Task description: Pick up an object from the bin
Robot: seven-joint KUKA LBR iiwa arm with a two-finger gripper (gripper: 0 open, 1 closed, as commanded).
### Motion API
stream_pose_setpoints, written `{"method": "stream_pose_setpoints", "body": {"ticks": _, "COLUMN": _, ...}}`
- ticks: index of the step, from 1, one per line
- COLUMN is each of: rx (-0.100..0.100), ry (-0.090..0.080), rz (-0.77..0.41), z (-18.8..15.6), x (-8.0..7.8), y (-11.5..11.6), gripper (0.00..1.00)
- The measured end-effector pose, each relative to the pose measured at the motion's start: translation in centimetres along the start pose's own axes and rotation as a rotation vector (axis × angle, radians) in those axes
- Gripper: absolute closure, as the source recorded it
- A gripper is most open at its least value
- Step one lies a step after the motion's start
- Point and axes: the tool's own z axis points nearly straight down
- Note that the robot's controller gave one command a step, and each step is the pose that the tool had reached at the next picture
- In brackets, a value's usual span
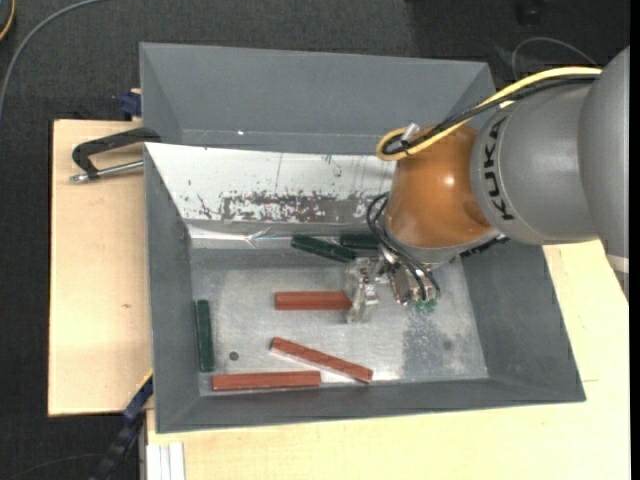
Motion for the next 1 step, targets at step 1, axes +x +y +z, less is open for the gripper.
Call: {"method": "stream_pose_setpoints", "body": {"ticks": 1, "rx": 0.003, "ry": -0.014, "rz": -0.111, "z": -17.24, "x": -1.86, "y": -1.55, "gripper": 1.0}}
